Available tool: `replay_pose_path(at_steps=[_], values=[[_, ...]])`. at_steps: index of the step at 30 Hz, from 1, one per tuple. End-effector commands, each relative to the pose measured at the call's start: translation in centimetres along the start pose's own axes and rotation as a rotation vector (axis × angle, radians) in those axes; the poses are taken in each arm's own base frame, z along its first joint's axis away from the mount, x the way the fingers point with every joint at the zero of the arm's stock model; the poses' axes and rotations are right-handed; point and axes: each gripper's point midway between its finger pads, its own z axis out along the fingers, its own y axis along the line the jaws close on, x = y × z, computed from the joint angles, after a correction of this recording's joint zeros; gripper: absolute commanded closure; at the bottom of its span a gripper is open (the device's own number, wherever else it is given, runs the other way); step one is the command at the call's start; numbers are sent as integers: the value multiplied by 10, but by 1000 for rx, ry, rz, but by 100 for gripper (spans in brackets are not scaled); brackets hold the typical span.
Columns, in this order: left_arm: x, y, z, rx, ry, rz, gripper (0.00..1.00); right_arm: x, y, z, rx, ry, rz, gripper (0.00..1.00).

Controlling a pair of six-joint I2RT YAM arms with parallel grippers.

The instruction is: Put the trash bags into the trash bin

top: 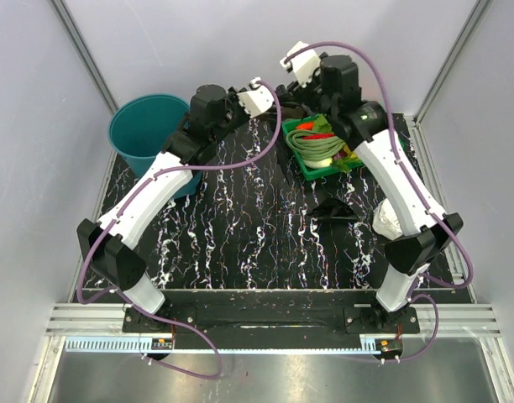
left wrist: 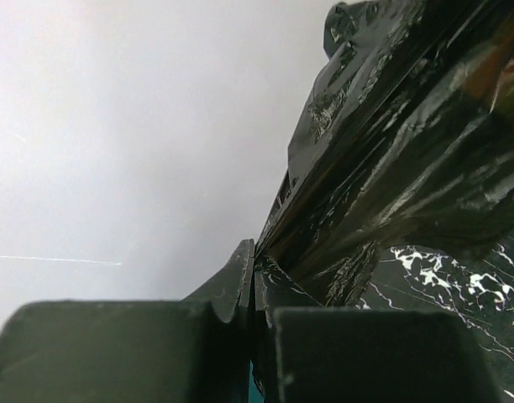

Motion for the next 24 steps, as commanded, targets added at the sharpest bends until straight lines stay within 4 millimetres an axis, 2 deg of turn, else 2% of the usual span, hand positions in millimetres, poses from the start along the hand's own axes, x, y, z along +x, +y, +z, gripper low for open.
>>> replay_pose_path(at_steps=[1, 3, 5, 9, 10, 15, 17, 19, 21, 24], values=[[24, 73, -40, -262, 137, 5, 100, 31, -98, -46, 181, 131, 25, 32], [25, 67, -38, -237, 132, -8, 100, 24, -100, -48, 139, 97, 67, 31], [25, 60, -36, -203, 127, -36, 100, 14, -89, -52, 31, 45, 141, 29], [18, 48, -34, -135, 98, -103, 100, 4, -45, -57, -207, 0, 233, 27], [15, 46, -34, -122, 92, -113, 100, 7, -40, -54, -221, 12, 248, 26], [9, 45, -36, -92, 75, -145, 100, 46, -56, -36, -63, 167, 222, 26], [5, 42, -38, -65, 67, -165, 100, 51, -55, -34, -56, 159, 229, 26], [-1, 40, -41, -41, 51, -189, 100, 44, -51, -37, -74, 101, 245, 25], [-5, 36, -42, -11, 40, -203, 100, 35, -36, -42, -154, 56, 271, 25], [-12, 30, -43, 41, 21, -226, 100, 20, 9, -53, -404, -5, 327, 25]])
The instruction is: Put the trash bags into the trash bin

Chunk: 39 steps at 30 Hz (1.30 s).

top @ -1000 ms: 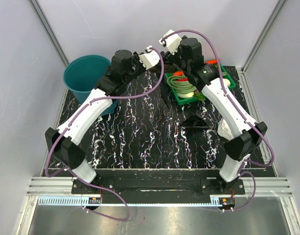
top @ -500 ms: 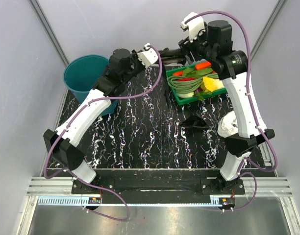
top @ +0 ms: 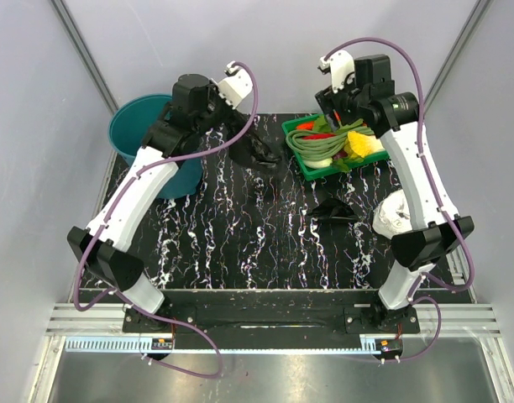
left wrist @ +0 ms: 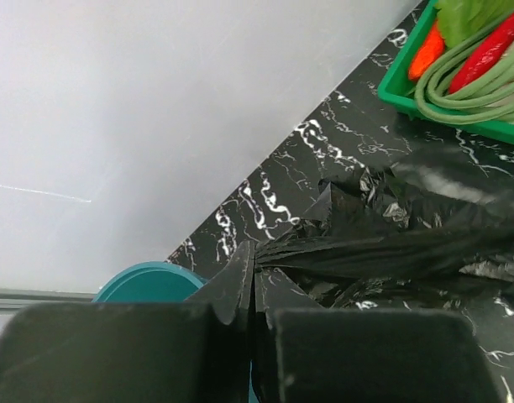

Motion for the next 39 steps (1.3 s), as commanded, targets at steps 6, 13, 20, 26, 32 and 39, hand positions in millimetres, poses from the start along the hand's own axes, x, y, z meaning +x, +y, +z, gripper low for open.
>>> replay_pose_path(at_steps=[6, 13, 20, 26, 32, 39], values=[[-50, -15, -27, 150, -147, -94, 100, -46, 102, -28, -569, -235, 174, 24], [-44, -27, -18, 162, -115, -83, 100, -57, 161, -39, -858, -250, 203, 16], [-50, -34, -22, 199, -142, -90, 100, -52, 186, -16, -857, -206, 161, 17], [-47, -43, -23, 229, -142, -80, 100, -59, 188, -4, -860, -211, 170, 20], [-41, -48, -23, 243, -139, -63, 100, -61, 195, -11, -919, -224, 160, 48], [-35, -50, -18, 239, -131, -43, 100, -53, 198, -23, -956, -215, 124, 89]])
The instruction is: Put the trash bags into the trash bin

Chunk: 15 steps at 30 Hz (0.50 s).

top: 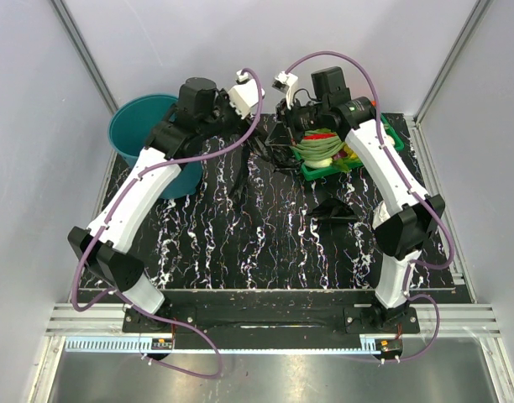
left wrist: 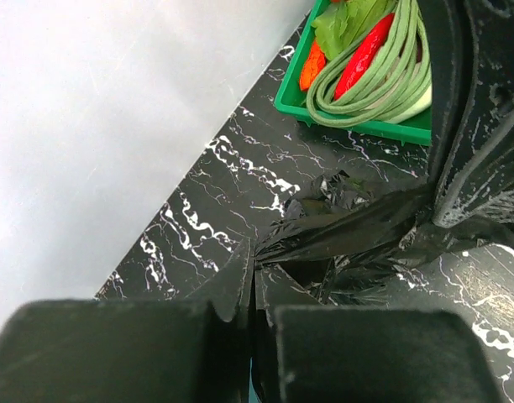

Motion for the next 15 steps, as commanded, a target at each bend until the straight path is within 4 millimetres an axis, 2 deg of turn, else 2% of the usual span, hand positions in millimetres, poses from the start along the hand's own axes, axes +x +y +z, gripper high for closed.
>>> replay_pose_path(at_steps=[1, 7, 10, 12, 15], values=[[-18, 4, -8, -14, -70, 23, 100, -18, 21, -16, -48, -41, -62, 91], [-15, 4, -4, -17, -66, 31, 100, -14, 27, -22, -57, -25, -77, 97], [-10, 5, -2, -26, -54, 22, 99, -16, 22, -27, -1, -27, -84, 99], [-8, 4, -1, -30, -54, -1, 68, -20, 16, -28, 48, -42, -65, 100], [-13, 6, -2, -41, -71, -49, 40, -24, 3, -30, 133, -60, -30, 100]])
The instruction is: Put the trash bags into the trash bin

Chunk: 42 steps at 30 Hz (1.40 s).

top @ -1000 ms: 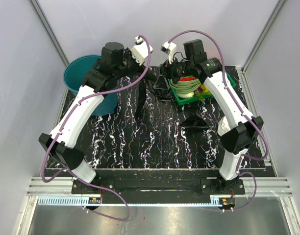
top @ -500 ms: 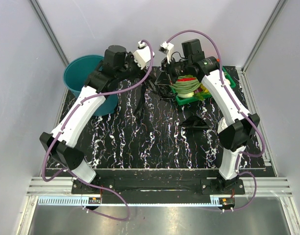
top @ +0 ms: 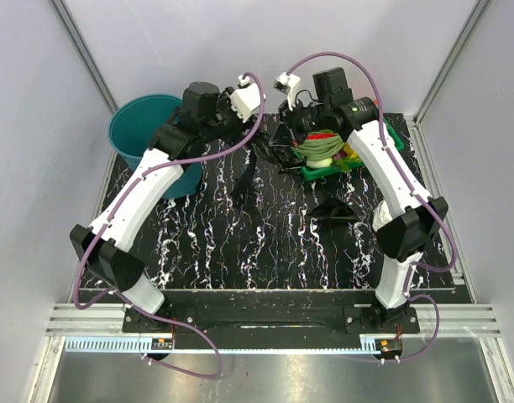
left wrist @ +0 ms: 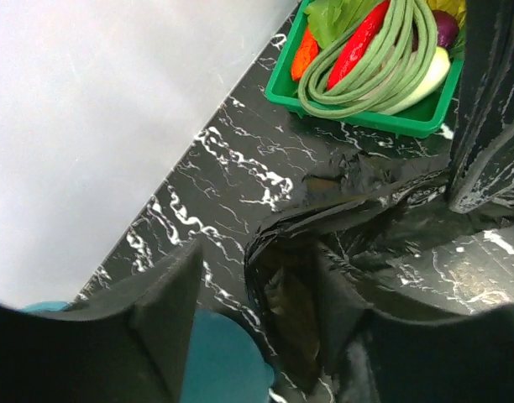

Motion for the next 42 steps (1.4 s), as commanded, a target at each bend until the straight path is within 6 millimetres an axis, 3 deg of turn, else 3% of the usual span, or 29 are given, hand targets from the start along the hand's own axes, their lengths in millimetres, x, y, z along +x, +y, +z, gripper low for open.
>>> replay_pose_path(at_steps=[1, 6, 9, 12, 16, 26, 34, 42], values=[[-29, 12, -12, -49, -100, -60, 34, -30, -2, -26, 142, -88, -18, 100], [-50, 24, -25, -56, -155, -162, 12, -31, -22, -26, 249, -96, 55, 100], [-62, 23, -35, -21, -188, -232, 9, -36, -32, -27, 304, -120, 90, 100], [-69, 4, -44, 77, -208, -291, 9, -46, -36, -31, 340, -159, 114, 100], [-63, -29, -38, 235, -204, -385, 9, -58, -29, -33, 320, -191, 144, 100], [-42, -71, -5, 425, -158, -508, 19, -62, -28, -38, 333, -207, 150, 100], [-39, -84, 11, 458, -137, -525, 30, -62, -28, -36, 323, -207, 154, 100], [-32, -82, 22, 430, -115, -498, 48, -61, -26, -37, 320, -205, 150, 100]])
